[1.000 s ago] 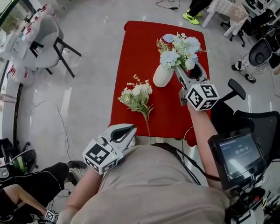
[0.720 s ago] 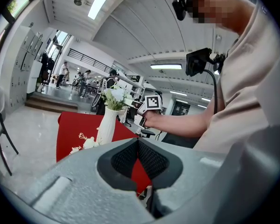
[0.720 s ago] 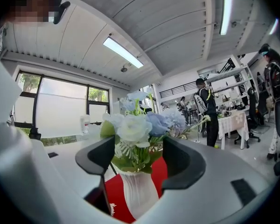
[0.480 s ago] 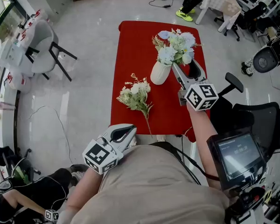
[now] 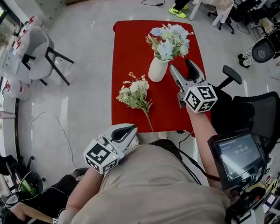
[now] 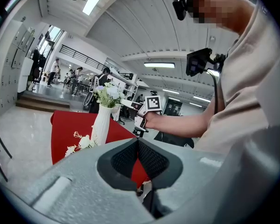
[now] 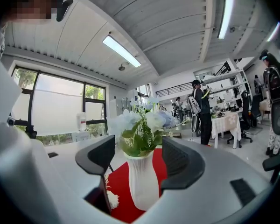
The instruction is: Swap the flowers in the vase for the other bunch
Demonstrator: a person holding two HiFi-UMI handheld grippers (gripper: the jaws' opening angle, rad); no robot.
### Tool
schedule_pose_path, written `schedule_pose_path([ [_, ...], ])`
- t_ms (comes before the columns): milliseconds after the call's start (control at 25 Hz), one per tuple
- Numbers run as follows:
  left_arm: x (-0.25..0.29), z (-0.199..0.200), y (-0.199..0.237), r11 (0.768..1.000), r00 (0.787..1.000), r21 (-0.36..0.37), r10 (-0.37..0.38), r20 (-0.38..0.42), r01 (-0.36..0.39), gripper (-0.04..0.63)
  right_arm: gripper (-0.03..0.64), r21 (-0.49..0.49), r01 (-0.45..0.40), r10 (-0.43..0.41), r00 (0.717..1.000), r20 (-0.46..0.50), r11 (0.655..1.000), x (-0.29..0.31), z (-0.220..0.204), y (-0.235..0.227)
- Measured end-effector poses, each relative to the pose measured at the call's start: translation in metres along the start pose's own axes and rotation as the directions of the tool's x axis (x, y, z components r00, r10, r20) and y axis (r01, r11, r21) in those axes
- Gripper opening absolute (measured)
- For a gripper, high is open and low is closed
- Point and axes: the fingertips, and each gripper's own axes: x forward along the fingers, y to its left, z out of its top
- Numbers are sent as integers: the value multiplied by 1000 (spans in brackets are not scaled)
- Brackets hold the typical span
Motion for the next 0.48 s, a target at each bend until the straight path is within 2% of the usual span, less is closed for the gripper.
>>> schedule_pose_path([
  [360, 0, -1, -4, 998, 999, 27, -53, -10, 53, 7, 314, -41, 28, -30, 999, -38, 999, -27, -10, 15],
  [480, -1, -3, -4, 997, 997, 29, -75, -15, 76, 8, 267, -56, 44, -47, 997, -61, 997, -40, -16, 22],
])
